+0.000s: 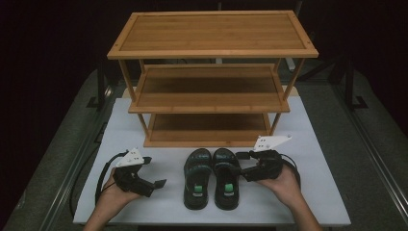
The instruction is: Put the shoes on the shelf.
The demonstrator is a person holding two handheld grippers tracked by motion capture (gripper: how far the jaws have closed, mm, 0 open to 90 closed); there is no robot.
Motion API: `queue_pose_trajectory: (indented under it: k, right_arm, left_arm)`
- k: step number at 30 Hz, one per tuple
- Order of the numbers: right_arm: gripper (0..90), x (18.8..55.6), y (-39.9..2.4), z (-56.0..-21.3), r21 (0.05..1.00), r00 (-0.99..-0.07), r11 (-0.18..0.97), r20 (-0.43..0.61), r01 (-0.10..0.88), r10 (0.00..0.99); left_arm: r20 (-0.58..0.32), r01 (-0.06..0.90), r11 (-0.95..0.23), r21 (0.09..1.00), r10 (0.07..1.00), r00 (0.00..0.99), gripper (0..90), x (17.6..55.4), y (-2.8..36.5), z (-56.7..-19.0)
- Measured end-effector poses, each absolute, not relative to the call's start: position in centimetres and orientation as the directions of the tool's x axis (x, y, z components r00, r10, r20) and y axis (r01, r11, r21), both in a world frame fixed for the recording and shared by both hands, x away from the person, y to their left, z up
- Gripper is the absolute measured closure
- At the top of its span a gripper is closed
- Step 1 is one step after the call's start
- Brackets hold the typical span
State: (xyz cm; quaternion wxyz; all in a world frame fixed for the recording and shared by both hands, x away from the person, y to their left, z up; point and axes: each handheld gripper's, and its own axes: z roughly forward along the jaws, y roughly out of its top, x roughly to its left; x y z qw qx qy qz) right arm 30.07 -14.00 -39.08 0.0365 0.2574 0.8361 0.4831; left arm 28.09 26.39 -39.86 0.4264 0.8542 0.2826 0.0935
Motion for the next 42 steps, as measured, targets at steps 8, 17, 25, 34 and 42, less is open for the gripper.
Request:
queue_pose_trajectory:
  k: [8, 17, 25, 34, 42]
  right_arm:
    - [39.4, 30.0, -14.1, -39.0, 0.827, -0.865, 0.4, 0.19, 0.396, 0.464]
    - [45.2, 30.1, -13.8, -39.2, 0.822, -0.872, 0.407, 0.203, 0.399, 0.445]
    - [50.1, 30.2, -13.3, -39.7, 0.806, -0.876, 0.427, 0.216, 0.409, 0.431]
    - [60.9, 30.3, -13.1, -40.4, 0.78, -0.876, 0.456, 0.234, 0.428, 0.422]
    - [68.1, 30.4, -13.0, -40.7, 0.764, -0.867, 0.463, 0.246, 0.449, 0.434]
  left_arm:
    - [-0.087, 0.34, -0.504, 0.794, 0.459, 0.884, 14.5, 29.3, 22.5, -38.2]
    - [-0.105, 0.304, -0.541, 0.784, 0.368, 0.924, 30.5, 30.3, 19.9, -38.4]
    - [-0.134, 0.298, -0.566, 0.769, 0.314, 0.94, 52.0, 30.6, 18.9, -39.4]
    - [-0.136, 0.308, -0.576, 0.757, 0.322, 0.937, 63.0, 30.7, 18.8, -39.8]
    - [-0.146, 0.326, -0.575, 0.75, 0.336, 0.93, 67.8, 30.7, 18.6, -39.9]
